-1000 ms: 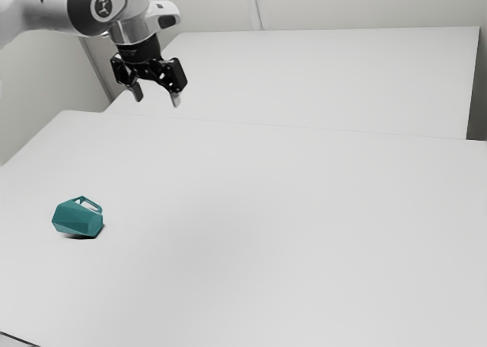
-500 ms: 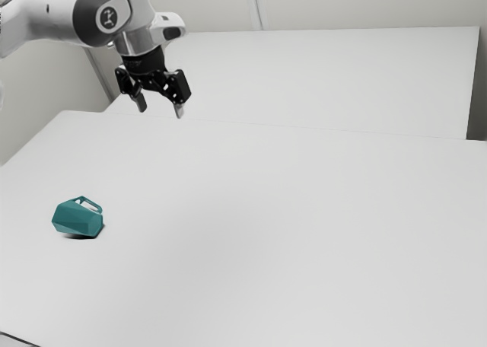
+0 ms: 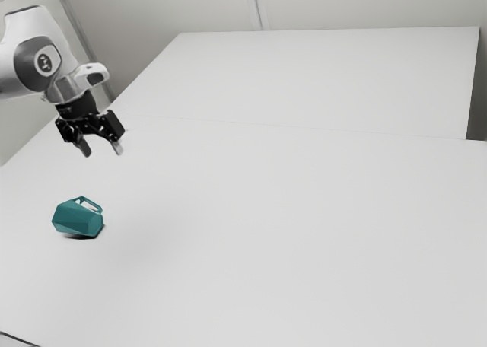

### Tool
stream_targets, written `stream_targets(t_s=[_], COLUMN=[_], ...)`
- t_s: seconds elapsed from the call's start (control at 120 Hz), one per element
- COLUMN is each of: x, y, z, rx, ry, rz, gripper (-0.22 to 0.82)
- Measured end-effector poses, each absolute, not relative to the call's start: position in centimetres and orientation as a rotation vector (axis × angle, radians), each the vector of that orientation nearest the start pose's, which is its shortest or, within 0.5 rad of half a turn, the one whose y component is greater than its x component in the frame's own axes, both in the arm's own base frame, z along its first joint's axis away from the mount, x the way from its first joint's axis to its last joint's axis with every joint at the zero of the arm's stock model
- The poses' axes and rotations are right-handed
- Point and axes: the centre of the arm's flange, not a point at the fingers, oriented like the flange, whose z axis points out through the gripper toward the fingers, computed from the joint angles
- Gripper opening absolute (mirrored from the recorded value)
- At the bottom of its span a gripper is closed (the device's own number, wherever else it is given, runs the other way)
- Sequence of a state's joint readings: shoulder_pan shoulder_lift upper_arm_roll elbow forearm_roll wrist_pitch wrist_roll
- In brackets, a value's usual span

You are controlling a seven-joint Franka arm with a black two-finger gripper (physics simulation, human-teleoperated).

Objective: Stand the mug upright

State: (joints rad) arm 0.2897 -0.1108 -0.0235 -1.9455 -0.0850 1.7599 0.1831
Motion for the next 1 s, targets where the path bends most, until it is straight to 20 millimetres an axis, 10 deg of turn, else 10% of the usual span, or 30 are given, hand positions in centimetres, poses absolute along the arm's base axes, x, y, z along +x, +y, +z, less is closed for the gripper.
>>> stream_targets(t_s=[0.617, 1.0], x=[48.3, 45.6], y=[42.7, 48.5], z=[40.1, 33.2], rx=[-3.522, -3.678], ry=[-0.117, 0.044], rz=[-0.187, -0.114], gripper=[0.60, 0.60])
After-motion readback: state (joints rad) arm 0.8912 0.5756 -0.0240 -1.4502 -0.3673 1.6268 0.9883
